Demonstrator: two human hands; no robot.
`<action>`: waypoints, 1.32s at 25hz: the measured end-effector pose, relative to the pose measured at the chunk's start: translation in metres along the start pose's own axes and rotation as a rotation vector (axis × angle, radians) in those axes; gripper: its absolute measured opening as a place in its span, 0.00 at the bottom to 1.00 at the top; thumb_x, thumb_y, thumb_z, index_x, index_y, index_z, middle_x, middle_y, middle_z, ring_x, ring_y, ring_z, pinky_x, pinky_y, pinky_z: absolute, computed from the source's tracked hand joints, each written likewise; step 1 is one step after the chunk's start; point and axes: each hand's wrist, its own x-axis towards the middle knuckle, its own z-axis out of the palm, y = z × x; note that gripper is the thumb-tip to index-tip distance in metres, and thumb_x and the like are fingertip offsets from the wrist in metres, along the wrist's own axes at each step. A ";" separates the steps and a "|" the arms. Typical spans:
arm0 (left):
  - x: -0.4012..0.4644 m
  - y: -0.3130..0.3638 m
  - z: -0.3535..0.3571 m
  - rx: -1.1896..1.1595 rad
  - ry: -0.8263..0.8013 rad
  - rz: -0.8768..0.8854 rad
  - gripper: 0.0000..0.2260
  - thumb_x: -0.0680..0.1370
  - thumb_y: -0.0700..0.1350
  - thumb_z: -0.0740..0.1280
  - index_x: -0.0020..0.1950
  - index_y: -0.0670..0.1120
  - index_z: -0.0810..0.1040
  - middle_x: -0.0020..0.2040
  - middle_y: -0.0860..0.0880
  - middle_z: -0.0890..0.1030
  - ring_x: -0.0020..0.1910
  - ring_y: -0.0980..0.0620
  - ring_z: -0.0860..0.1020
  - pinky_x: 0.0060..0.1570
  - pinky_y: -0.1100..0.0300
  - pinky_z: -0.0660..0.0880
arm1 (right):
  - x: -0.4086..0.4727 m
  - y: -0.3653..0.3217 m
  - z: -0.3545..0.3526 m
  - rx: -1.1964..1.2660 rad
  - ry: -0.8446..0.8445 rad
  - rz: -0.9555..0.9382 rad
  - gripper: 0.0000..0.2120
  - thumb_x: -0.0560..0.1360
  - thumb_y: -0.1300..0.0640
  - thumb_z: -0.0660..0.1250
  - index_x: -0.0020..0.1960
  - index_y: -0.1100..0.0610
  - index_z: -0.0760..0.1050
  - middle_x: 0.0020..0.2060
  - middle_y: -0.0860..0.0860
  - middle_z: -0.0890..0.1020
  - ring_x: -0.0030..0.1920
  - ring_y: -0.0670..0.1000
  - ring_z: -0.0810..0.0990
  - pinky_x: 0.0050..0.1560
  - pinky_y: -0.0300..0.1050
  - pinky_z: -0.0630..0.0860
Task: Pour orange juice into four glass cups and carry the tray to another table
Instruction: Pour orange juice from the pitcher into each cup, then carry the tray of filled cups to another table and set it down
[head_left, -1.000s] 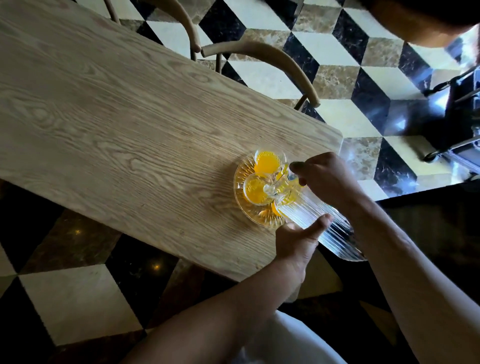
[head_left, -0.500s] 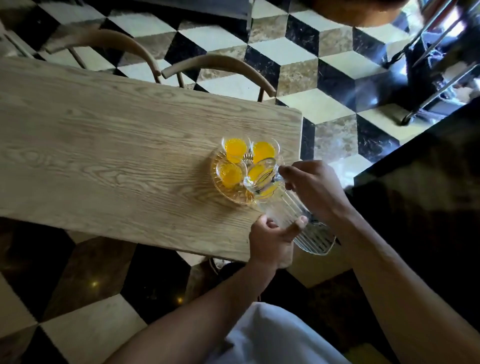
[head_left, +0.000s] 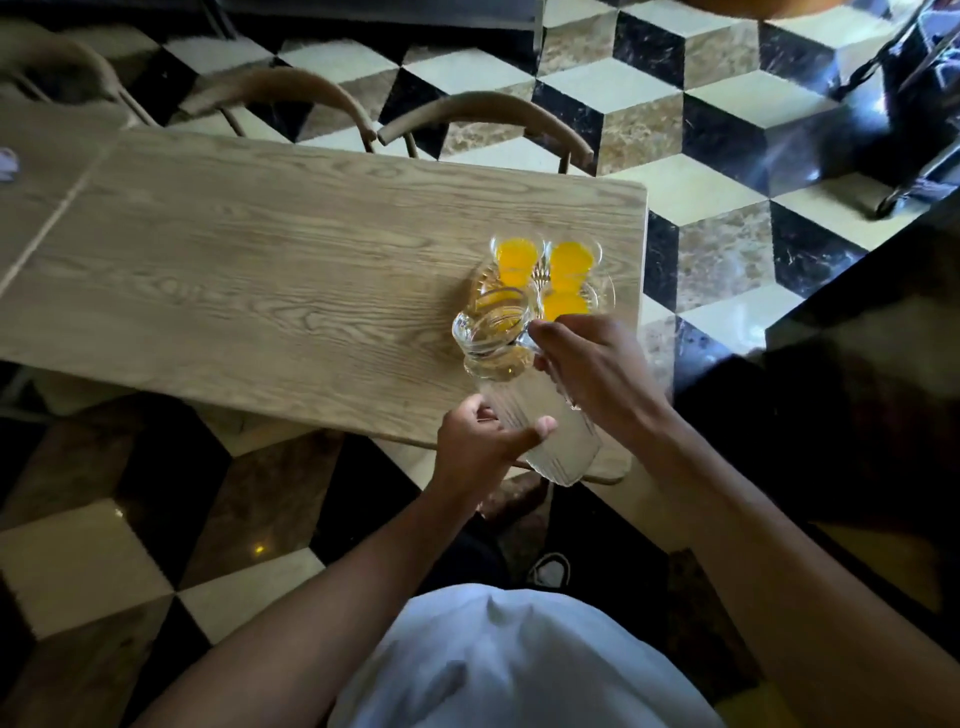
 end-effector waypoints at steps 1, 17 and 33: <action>0.003 0.002 -0.013 -0.011 -0.014 -0.004 0.16 0.66 0.43 0.85 0.44 0.46 0.80 0.31 0.57 0.83 0.31 0.63 0.80 0.38 0.64 0.76 | 0.000 -0.002 0.009 0.029 -0.013 -0.013 0.19 0.74 0.45 0.65 0.26 0.50 0.77 0.29 0.56 0.80 0.29 0.50 0.73 0.35 0.48 0.68; 0.199 0.060 -0.214 0.286 -0.342 0.178 0.39 0.62 0.40 0.87 0.69 0.49 0.72 0.64 0.47 0.80 0.62 0.56 0.82 0.66 0.60 0.78 | 0.111 -0.025 0.141 -0.112 -0.065 -0.222 0.23 0.77 0.44 0.67 0.41 0.64 0.83 0.43 0.60 0.82 0.44 0.60 0.81 0.44 0.59 0.77; 0.358 0.109 -0.219 0.756 -0.626 0.489 0.42 0.60 0.39 0.87 0.70 0.38 0.71 0.63 0.50 0.80 0.61 0.56 0.78 0.57 0.83 0.65 | 0.186 0.001 0.198 -0.015 0.190 -0.138 0.11 0.76 0.58 0.75 0.57 0.59 0.86 0.45 0.43 0.83 0.40 0.41 0.82 0.42 0.33 0.75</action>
